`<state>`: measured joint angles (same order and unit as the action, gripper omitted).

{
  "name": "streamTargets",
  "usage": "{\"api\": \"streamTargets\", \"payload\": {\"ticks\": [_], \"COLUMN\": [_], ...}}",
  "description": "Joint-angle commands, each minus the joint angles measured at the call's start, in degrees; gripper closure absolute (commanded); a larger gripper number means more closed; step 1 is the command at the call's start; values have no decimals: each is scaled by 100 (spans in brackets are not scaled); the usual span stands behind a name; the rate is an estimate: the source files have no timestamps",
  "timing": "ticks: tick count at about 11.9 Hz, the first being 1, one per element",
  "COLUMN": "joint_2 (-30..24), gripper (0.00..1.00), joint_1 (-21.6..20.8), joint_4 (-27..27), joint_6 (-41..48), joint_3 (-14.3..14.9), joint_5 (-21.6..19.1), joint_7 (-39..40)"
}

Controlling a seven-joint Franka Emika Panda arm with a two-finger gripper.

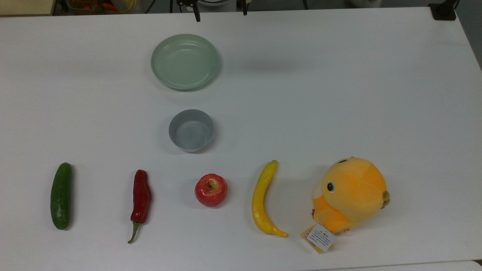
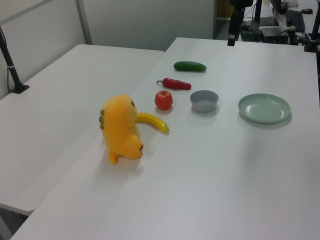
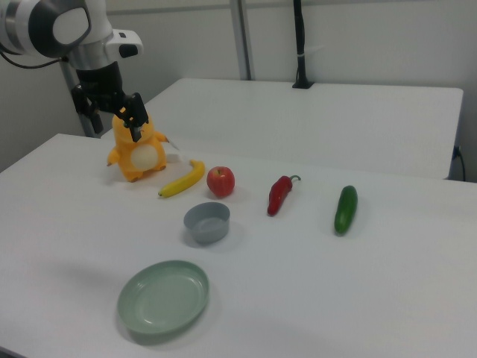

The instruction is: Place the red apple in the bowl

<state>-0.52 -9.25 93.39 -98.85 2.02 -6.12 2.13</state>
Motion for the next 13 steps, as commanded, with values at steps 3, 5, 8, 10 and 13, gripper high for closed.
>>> {"api": "streamTargets", "payload": {"ticks": [3,5,8,10,13], "joint_2": [-27,-27,-27,78,490], "gripper": [0,0,0,0,0], "joint_1": [-16,-16,-16,98,134], "joint_4": [-31,-31,-31,-66,-643], "joint_6": [182,173,147,-123,-766], "joint_3": [52,52,52,52,219], "joint_5": [67,67,67,67,76], "joint_7": [77,77,138,191,165]}}
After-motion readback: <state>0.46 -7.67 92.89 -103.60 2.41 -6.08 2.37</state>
